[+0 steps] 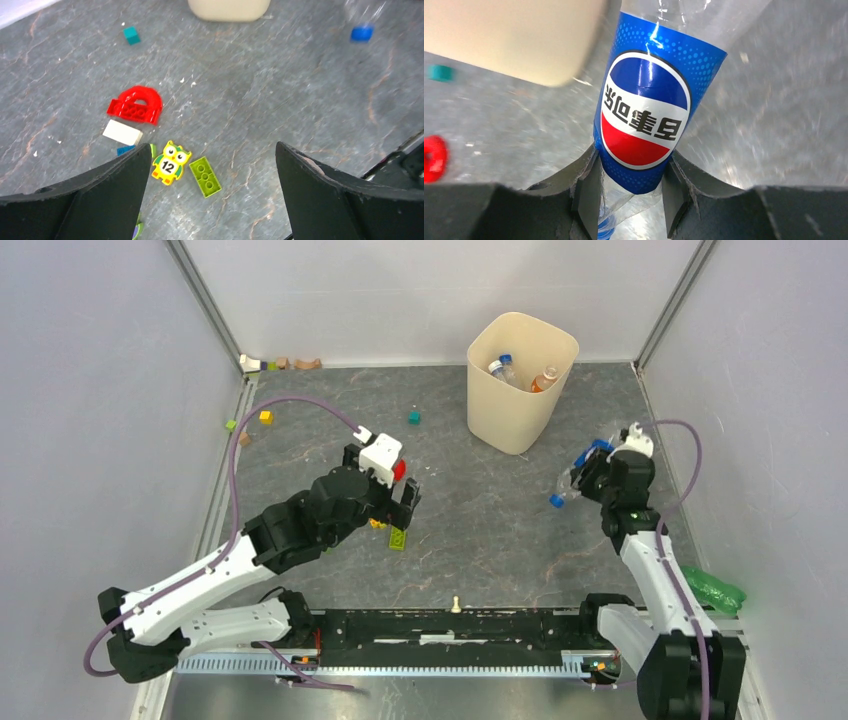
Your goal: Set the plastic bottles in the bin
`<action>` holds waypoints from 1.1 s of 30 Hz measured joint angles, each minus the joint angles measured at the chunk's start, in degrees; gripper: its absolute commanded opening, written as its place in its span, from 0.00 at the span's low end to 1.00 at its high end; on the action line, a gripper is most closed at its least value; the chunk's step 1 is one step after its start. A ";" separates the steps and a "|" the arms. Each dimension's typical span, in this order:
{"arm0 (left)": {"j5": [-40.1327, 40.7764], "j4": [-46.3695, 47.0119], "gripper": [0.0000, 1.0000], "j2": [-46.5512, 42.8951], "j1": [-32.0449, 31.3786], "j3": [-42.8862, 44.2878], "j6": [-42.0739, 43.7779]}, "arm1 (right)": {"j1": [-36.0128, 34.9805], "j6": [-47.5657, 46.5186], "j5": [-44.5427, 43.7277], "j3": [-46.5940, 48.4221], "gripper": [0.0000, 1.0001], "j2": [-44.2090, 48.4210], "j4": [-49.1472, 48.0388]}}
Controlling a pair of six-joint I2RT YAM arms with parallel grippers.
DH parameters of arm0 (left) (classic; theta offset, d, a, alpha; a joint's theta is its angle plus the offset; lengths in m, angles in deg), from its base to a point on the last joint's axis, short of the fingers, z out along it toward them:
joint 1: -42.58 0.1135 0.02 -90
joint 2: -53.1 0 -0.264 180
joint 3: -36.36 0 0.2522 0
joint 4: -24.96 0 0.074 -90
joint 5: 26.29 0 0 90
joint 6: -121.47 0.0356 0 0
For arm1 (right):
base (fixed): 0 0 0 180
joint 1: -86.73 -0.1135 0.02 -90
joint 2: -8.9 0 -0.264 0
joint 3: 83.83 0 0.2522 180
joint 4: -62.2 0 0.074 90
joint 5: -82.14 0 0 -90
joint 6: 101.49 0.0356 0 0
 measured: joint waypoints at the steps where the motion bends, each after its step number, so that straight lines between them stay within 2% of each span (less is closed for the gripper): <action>1: 0.52 -0.02 1.00 -0.24 0.00 -1.11 0.28 | -0.20 -0.72 0.48 1.62 0.00 1.03 0.09; 4: 1.11 -0.13 1.00 -0.13 0.00 -3.26 0.87 | -0.85 -3.10 3.26 7.98 0.00 3.30 -0.28; 10: 1.99 0.04 1.00 -0.33 0.00 -3.80 1.55 | -2.71 -6.01 8.50 18.34 0.00 3.06 -7.80; 17: 2.10 0.26 1.00 -2.03 0.00 -4.98 1.75 | -7.72 -10.71 9.35 39.15 0.00 -11.02 -17.90; 25: 2.19 0.50 1.00 -2.54 0.00 -5.16 1.75 | -11.32 -17.03 6.97 51.45 0.01 -27.89 -23.85; 26: 2.19 0.48 1.00 -2.64 0.00 -5.16 1.75 | -11.50 -17.64 6.78 52.81 0.06 -29.73 -23.76; 27: 2.19 0.50 1.00 -2.78 0.00 -5.18 1.75 | -11.72 -18.27 6.49 54.16 0.23 -31.71 -23.61; 29: 2.19 0.50 1.00 -3.15 0.00 -5.18 1.75 | -11.96 -19.17 5.88 55.45 0.67 -33.99 -23.06; 30: 2.19 0.52 1.00 -3.32 0.00 -5.20 1.75 | -12.11 -19.54 5.46 55.60 0.82 -34.60 -22.69; 32: 2.21 0.52 1.00 -3.74 0.00 -5.35 1.75 | -12.31 -20.04 4.63 55.63 0.95 -35.08 -21.40; 33: 2.21 0.50 1.00 -3.87 0.00 -5.40 1.75 | -12.41 -20.31 4.35 55.63 0.98 -35.12 -20.96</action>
